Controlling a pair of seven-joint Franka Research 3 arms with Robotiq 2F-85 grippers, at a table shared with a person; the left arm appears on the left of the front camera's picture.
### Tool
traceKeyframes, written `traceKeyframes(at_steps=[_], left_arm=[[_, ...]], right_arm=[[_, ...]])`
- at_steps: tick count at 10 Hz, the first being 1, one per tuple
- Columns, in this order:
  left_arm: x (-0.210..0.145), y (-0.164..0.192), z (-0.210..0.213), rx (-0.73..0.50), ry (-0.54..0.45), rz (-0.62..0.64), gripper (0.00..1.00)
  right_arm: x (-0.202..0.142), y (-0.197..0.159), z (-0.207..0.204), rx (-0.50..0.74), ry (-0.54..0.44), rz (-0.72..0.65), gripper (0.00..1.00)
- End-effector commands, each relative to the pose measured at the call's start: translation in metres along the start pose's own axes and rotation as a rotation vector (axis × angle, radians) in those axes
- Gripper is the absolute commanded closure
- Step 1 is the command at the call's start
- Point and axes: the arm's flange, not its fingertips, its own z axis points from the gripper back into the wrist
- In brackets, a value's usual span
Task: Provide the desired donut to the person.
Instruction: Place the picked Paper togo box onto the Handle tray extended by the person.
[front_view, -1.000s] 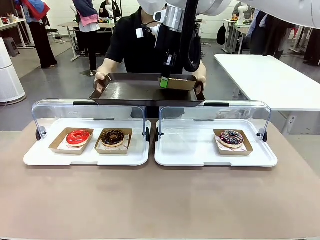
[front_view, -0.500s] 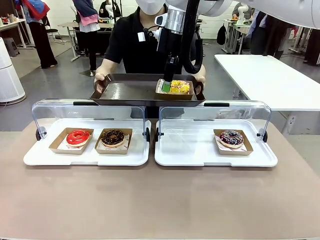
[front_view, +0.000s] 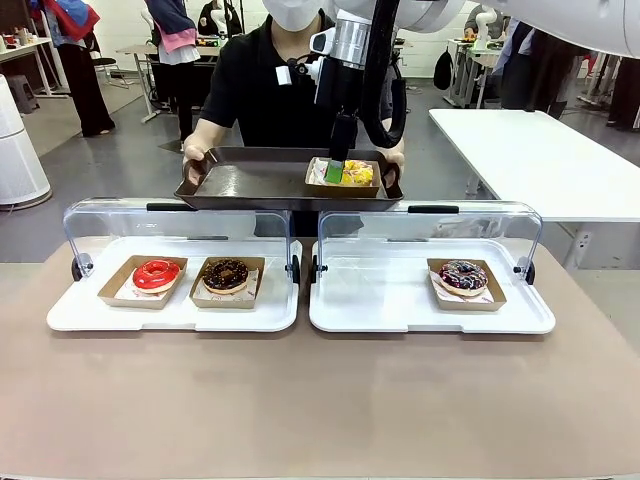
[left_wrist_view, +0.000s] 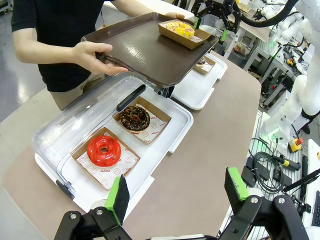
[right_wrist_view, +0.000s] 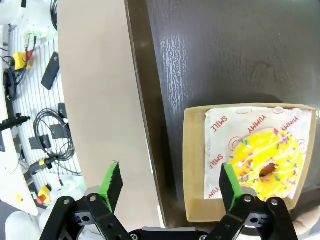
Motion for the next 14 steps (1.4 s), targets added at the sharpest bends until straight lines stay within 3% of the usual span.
traceKeyframes(at_steps=[1, 3, 7, 10, 14], left_arm=[[0.0, -0.001, 0.0, -0.008, -0.012, -0.006, 0.0], [0.0, -0.001, 0.0, -0.008, -0.012, -0.006, 0.0], [0.0, -0.001, 0.0, -0.008, -0.012, -0.006, 0.0], [0.0, -0.001, 0.0, -0.008, -0.012, -0.006, 0.0], [0.0, -0.001, 0.0, -0.008, -0.012, -0.006, 0.0]], right_arm=[[-0.001, 0.003, 0.011, 0.023, -0.01, 0.041, 0.0], [-0.015, 0.02, 0.034, -0.022, 0.009, 0.084, 0.0], [-0.096, 0.059, 0.075, -0.127, 0.033, 0.116, 0.0], [-0.17, 0.064, 0.061, -0.185, 0.05, 0.103, 0.0], [-0.235, 0.068, 0.039, -0.14, 0.054, -0.025, 0.0]])
